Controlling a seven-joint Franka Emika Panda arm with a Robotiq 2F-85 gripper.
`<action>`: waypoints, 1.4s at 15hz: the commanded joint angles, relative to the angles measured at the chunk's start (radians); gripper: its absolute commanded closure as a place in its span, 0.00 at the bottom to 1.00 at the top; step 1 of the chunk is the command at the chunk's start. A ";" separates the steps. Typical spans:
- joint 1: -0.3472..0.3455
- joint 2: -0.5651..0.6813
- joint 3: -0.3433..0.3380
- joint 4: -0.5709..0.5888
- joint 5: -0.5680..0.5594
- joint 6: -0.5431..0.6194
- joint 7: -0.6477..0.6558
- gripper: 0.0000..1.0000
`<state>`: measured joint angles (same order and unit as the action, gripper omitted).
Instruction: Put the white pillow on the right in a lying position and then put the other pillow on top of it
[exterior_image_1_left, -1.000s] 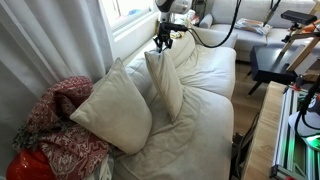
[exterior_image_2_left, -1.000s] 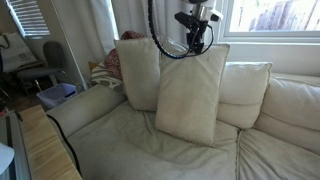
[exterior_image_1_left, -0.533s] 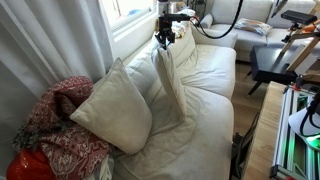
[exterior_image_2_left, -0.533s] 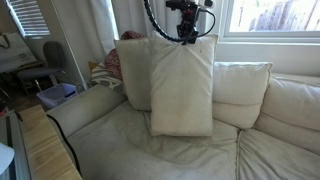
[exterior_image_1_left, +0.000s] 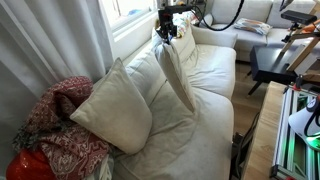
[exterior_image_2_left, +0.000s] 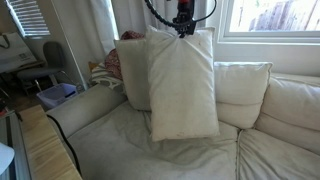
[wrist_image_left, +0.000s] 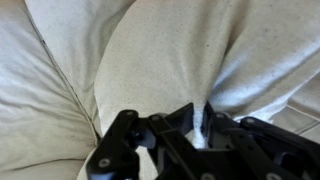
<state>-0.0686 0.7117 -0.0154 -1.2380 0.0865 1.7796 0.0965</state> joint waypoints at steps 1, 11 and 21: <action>0.003 0.001 -0.005 0.002 0.003 -0.003 -0.002 0.93; 0.042 -0.063 -0.011 -0.072 -0.247 0.037 -0.308 0.98; 0.016 -0.075 0.023 -0.285 -0.313 0.212 -0.616 0.93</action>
<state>-0.0413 0.6359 -0.0066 -1.5277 -0.2183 1.9970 -0.5251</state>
